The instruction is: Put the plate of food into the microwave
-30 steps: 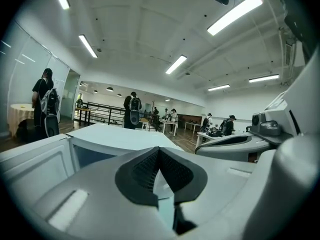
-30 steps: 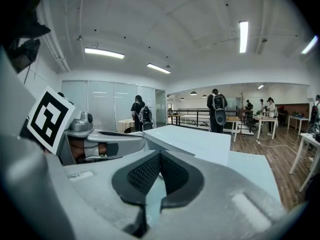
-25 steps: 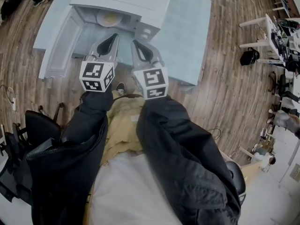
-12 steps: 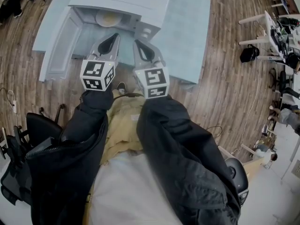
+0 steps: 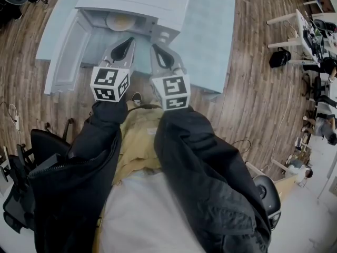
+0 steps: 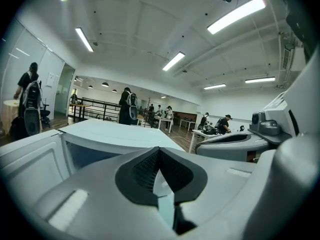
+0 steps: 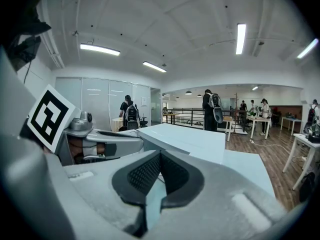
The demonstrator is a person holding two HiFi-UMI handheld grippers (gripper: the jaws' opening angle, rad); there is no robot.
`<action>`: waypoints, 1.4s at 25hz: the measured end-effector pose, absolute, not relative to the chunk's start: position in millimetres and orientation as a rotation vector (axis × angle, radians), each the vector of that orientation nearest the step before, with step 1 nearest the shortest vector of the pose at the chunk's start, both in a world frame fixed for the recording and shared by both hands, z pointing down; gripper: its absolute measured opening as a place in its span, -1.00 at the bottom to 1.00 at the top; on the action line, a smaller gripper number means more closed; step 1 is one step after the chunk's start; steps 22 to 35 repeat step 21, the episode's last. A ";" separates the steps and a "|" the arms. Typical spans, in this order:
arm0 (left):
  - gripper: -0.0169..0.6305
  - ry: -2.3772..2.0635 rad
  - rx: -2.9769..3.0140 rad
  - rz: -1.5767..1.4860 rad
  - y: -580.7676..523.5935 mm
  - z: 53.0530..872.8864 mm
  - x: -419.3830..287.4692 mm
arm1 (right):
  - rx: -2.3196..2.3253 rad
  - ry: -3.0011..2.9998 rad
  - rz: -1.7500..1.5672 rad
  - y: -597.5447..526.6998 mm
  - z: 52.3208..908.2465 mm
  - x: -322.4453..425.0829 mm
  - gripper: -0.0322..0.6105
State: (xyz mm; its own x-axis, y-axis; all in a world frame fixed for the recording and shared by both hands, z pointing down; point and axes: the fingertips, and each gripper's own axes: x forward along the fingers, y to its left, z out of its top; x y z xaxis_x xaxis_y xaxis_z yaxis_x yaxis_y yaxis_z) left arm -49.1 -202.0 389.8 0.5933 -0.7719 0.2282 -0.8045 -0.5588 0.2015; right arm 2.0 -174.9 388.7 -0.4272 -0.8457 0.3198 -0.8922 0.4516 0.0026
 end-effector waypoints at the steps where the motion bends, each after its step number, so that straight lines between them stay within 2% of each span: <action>1: -0.96 -1.288 2.540 0.163 -202.0 390.2 -48.7 | 1.493 -2.429 0.242 -175.0 388.8 2.1 -0.92; 35: -0.96 -1.254 2.503 0.160 -205.7 400.0 -44.8 | 1.471 -2.395 0.278 -174.6 401.1 7.2 -0.91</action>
